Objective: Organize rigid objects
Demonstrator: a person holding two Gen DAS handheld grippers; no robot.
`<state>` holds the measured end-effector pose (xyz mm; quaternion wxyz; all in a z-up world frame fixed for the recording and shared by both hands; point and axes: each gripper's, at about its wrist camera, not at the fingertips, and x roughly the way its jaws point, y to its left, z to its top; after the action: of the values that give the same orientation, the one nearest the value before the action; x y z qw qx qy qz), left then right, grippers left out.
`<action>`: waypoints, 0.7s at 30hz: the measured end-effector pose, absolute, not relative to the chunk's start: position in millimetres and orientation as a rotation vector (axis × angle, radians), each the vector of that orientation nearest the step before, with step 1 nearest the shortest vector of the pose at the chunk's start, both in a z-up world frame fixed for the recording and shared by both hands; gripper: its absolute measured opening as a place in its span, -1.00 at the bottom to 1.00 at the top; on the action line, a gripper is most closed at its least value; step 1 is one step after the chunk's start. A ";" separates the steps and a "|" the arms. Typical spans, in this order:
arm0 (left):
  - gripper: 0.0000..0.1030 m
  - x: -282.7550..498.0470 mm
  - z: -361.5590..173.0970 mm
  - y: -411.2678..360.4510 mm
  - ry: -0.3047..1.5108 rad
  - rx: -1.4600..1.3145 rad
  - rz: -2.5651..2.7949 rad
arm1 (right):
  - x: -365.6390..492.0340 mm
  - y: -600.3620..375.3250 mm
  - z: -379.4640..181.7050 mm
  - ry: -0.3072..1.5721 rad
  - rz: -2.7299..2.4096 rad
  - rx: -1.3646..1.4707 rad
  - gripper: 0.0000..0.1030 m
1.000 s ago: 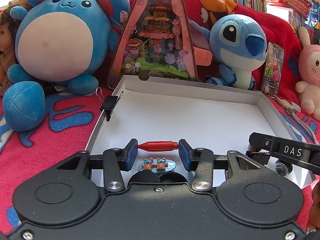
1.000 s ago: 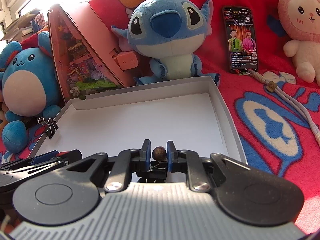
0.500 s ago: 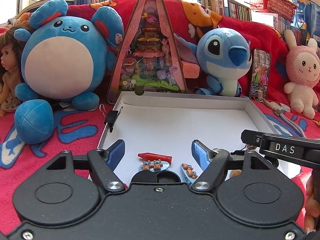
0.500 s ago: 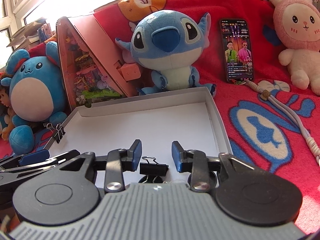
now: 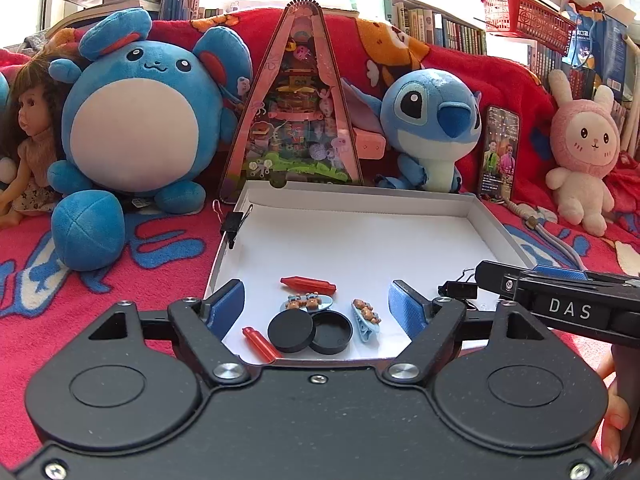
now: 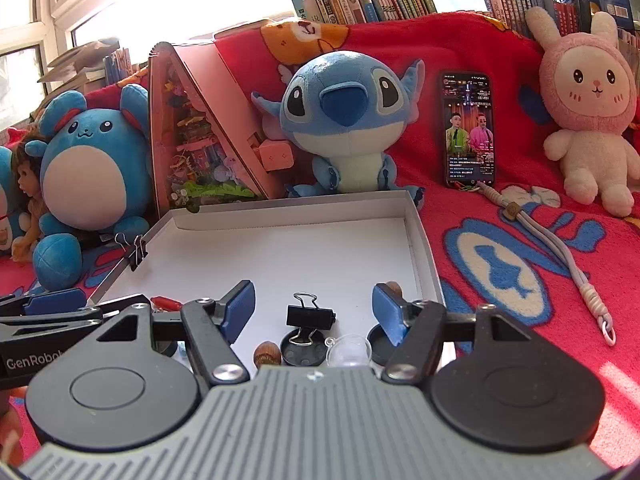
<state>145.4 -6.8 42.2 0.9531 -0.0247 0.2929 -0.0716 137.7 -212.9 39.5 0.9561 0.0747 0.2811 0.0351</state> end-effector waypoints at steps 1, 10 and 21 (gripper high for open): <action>0.53 142.7 41.8 -5.9 0.596 -0.051 -0.146 | 135.1 -213.4 39.3 0.571 0.070 0.153 0.55; 0.54 116.5 33.3 3.0 0.602 -0.047 -0.148 | 110.6 -219.6 34.7 0.581 0.050 0.164 0.60; 0.55 104.5 14.8 3.1 0.625 -0.015 -0.128 | 85.9 -218.4 19.0 0.598 0.039 0.100 0.68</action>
<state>104.5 3.1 14.8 0.9495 -0.0075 0.3072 -0.0630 85.9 -218.4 19.0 0.9542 0.0495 0.2946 0.0191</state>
